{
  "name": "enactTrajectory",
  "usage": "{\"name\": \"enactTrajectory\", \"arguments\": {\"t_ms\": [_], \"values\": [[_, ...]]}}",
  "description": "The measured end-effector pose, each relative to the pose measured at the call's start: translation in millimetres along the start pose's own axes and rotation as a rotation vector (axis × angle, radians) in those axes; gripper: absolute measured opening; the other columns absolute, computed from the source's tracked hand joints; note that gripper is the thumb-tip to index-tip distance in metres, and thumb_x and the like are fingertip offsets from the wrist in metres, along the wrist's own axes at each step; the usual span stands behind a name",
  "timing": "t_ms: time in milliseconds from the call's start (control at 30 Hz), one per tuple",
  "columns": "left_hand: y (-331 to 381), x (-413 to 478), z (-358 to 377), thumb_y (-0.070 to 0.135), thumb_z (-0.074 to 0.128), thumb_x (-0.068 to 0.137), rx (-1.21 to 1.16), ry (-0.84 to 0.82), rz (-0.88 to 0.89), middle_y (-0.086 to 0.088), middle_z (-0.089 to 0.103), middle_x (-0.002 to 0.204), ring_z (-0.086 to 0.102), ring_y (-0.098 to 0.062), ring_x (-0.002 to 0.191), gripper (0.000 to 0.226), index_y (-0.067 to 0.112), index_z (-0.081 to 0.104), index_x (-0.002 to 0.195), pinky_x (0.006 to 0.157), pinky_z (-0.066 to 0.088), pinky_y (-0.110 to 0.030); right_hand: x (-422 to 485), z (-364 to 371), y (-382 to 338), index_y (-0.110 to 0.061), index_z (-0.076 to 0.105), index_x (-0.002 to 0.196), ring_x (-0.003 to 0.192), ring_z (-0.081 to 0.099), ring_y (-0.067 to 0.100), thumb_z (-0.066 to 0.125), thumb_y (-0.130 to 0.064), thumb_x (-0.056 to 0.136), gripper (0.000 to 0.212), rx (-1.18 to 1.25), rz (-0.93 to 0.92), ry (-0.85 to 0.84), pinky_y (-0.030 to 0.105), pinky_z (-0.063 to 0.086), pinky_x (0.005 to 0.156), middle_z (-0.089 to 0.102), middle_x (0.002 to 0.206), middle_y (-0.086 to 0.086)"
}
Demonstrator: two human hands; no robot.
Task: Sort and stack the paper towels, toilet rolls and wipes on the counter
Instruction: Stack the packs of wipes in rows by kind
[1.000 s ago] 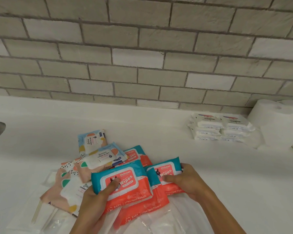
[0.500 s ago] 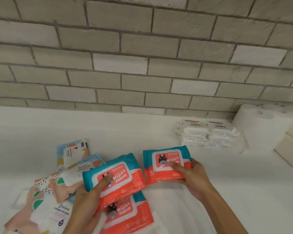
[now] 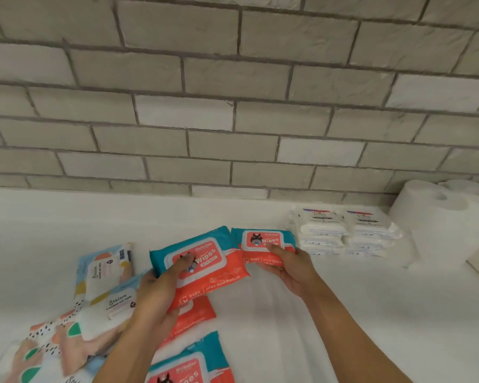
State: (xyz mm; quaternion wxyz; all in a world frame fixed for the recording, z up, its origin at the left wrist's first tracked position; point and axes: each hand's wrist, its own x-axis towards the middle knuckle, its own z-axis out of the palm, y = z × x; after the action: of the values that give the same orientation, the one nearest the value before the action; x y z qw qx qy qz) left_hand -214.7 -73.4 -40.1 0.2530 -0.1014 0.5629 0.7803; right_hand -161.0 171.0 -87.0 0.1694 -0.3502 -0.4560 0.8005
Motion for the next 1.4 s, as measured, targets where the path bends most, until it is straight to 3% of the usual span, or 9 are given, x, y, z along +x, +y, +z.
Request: {"name": "enactTrajectory", "arguments": {"t_ms": [233, 400, 533, 667, 767, 900, 1033, 1233, 1400], "values": [[9.7, 45.6, 32.2, 0.023, 0.074, 0.084, 0.054, -0.074, -0.047, -0.01, 0.078, 0.091, 0.075, -0.024, 0.072, 0.029, 0.014, 0.065, 0.111, 0.048, 0.056, -0.028, 41.4, 5.7, 3.4, -0.008, 0.057, 0.12, 0.091, 0.074, 0.033, 0.073, -0.007, 0.085, 0.039, 0.061, 0.119, 0.031, 0.051, 0.06, 0.078, 0.071, 0.11, 0.018], [12.9, 76.1, 56.4, 0.022, 0.071, 0.085, 0.067, -0.134, -0.131, -0.011, 0.077, 0.084, 0.074, -0.027, 0.077, 0.017, 0.018, 0.064, 0.1, 0.07, 0.059, -0.039, 52.9, 2.9, 11.4, -0.004, 0.054, 0.125, 0.094, 0.072, 0.03, 0.075, -0.003, 0.083, 0.047, 0.156, 0.139, 0.106, 0.037, 0.062, 0.06, 0.07, 0.113, 0.019], [7.7, 95.9, 72.0, 0.017, 0.07, 0.085, 0.077, -0.169, -0.169, -0.012, 0.077, 0.086, 0.073, -0.028, 0.084, 0.018, 0.017, 0.064, 0.102, 0.078, 0.058, -0.042, 54.3, 0.2, 14.8, 0.002, 0.056, 0.122, 0.096, 0.071, 0.029, 0.075, 0.002, 0.08, 0.046, 0.236, 0.091, 0.164, 0.032, 0.062, 0.063, 0.07, 0.113, 0.019], [2.1, 110.1, 89.6, 0.011, 0.069, 0.082, 0.094, -0.199, -0.181, -0.016, 0.074, 0.1, 0.071, -0.029, 0.09, 0.023, 0.014, 0.064, 0.104, 0.079, 0.058, -0.042, 48.7, -4.2, 18.6, 0.0, 0.063, 0.105, 0.095, 0.069, 0.027, 0.072, 0.006, 0.083, 0.025, 0.242, 0.067, 0.247, 0.037, 0.059, 0.08, 0.07, 0.106, 0.015], [-6.8, 120.6, 104.7, 0.008, 0.073, 0.081, 0.148, -0.191, -0.158, -0.015, 0.073, 0.098, 0.072, -0.027, 0.084, 0.028, 0.01, 0.064, 0.107, 0.067, 0.06, -0.037, 42.4, -5.6, 17.1, -0.003, 0.063, 0.094, 0.085, 0.071, 0.026, 0.069, 0.002, 0.087, 0.01, 0.207, 0.106, 0.306, 0.034, 0.062, 0.069, 0.071, 0.095, 0.014], [-25.8, 136.0, 121.7, 0.012, 0.077, 0.082, 0.253, -0.156, -0.097, -0.016, 0.072, 0.102, 0.073, -0.029, 0.084, 0.044, 0.005, 0.06, 0.122, 0.071, 0.061, -0.043, 38.4, -7.5, 15.5, -0.001, 0.064, 0.084, 0.08, 0.071, 0.028, 0.07, -0.004, 0.087, 0.007, 0.176, 0.14, 0.368, 0.04, 0.061, 0.077, 0.072, 0.087, 0.016], [-43.4, 147.8, 136.3, 0.019, 0.075, 0.085, 0.329, -0.111, -0.046, -0.013, 0.073, 0.099, 0.074, -0.026, 0.079, 0.044, 0.007, 0.057, 0.124, 0.069, 0.062, -0.039, 33.8, -7.1, 19.6, 0.006, 0.067, 0.096, 0.08, 0.074, 0.03, 0.067, -0.006, 0.09, 0.013, 0.242, 0.143, 0.317, 0.035, 0.062, 0.063, 0.074, 0.087, 0.02], [-64.5, 155.1, 147.6, 0.036, 0.062, 0.094, 0.635, -0.033, 0.155, -0.007, 0.067, 0.109, 0.069, -0.016, 0.077, 0.04, 0.014, 0.053, 0.126, 0.054, 0.051, -0.02, 31.4, -7.9, 21.2, -0.007, 0.061, 0.112, 0.092, 0.072, 0.03, 0.061, -0.024, 0.096, 0.024, 0.248, 0.105, 0.194, 0.044, 0.06, 0.073, 0.073, 0.103, 0.016], [-78.6, 162.5, 145.2, 0.053, 0.056, 0.091, 0.957, -0.071, 0.262, -0.006, 0.063, 0.126, 0.065, -0.026, 0.106, 0.057, 0.021, 0.046, 0.138, 0.089, 0.057, -0.037, 30.3, -5.2, 19.6, -0.007, 0.06, 0.113, 0.089, 0.073, 0.029, 0.064, -0.025, 0.094, 0.026, 0.183, 0.086, 0.219, 0.044, 0.061, 0.074, 0.072, 0.102, 0.015]]}}
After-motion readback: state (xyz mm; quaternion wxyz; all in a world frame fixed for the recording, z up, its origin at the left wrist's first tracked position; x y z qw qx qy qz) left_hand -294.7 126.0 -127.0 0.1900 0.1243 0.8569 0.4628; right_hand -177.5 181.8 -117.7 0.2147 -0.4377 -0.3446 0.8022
